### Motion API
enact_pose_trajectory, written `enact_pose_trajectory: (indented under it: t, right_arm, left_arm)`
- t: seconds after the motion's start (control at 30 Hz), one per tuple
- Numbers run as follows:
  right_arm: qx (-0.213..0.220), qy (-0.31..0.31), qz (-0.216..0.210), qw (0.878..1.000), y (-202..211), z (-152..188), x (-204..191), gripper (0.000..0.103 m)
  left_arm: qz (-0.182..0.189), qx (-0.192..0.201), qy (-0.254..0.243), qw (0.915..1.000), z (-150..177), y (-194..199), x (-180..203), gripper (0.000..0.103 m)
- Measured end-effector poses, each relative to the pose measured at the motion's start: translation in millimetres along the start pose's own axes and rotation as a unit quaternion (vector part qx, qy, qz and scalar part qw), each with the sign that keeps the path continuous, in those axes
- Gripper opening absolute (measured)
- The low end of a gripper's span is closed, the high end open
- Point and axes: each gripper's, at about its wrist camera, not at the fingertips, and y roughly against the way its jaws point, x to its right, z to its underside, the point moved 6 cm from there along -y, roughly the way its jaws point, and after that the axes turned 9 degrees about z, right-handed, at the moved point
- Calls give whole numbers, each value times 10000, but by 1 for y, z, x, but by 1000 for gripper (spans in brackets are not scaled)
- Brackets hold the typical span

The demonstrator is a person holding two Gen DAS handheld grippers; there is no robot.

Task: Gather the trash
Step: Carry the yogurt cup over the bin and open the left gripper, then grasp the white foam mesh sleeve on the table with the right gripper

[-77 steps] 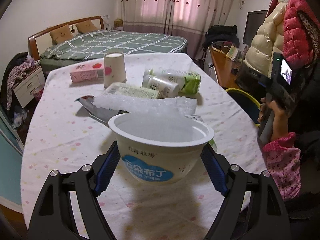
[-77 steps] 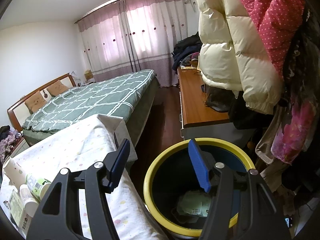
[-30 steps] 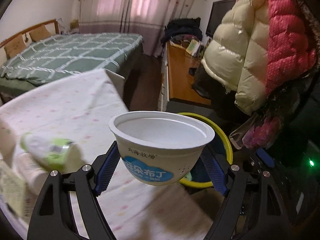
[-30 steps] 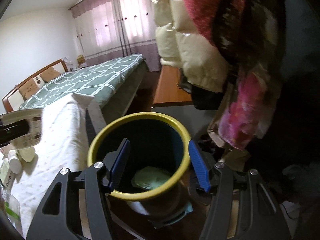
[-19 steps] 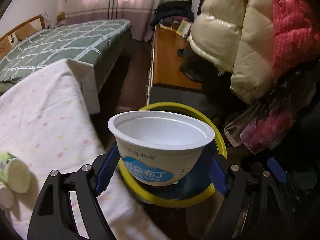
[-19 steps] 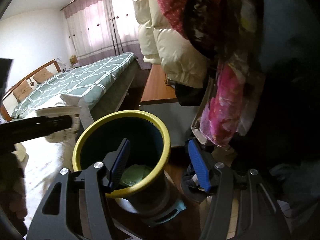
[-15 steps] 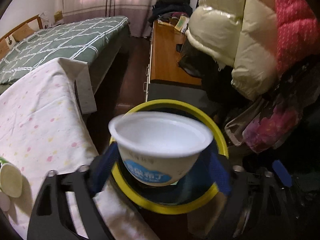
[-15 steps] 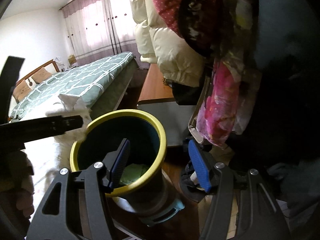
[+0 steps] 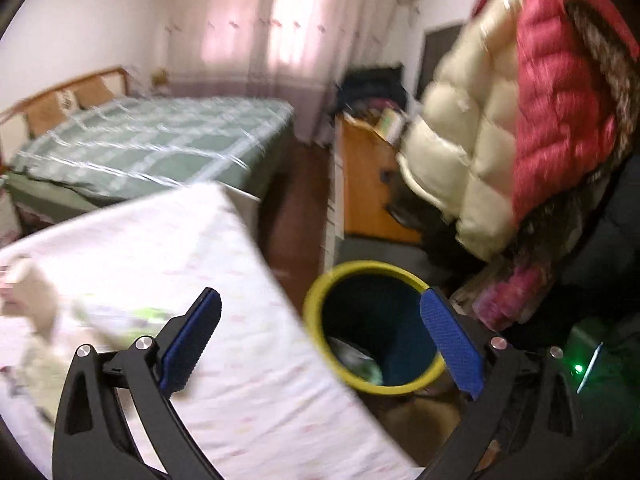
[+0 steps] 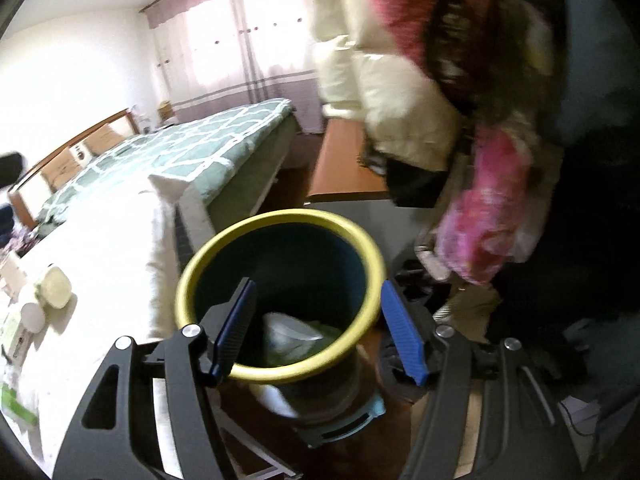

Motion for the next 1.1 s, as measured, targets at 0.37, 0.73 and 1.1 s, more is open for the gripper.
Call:
enact_pose_trajectory:
  t: [0.37,0.73,1.1]
  right_arm:
    - [96,791,-791,9937,32,10,-115,62]
    - [75,1629,-1682,9722,82,44,-241,62]
    - [168,2128,-2322,9489,144,93,-291,62]
  left_arm:
    - [-1705,952,700,9782,35,152,-168,98]
    - [-2941,1349,1323,9369,97,235,-302,98]
    - [-3618,1357,1829,9040,158,257,-359,98]
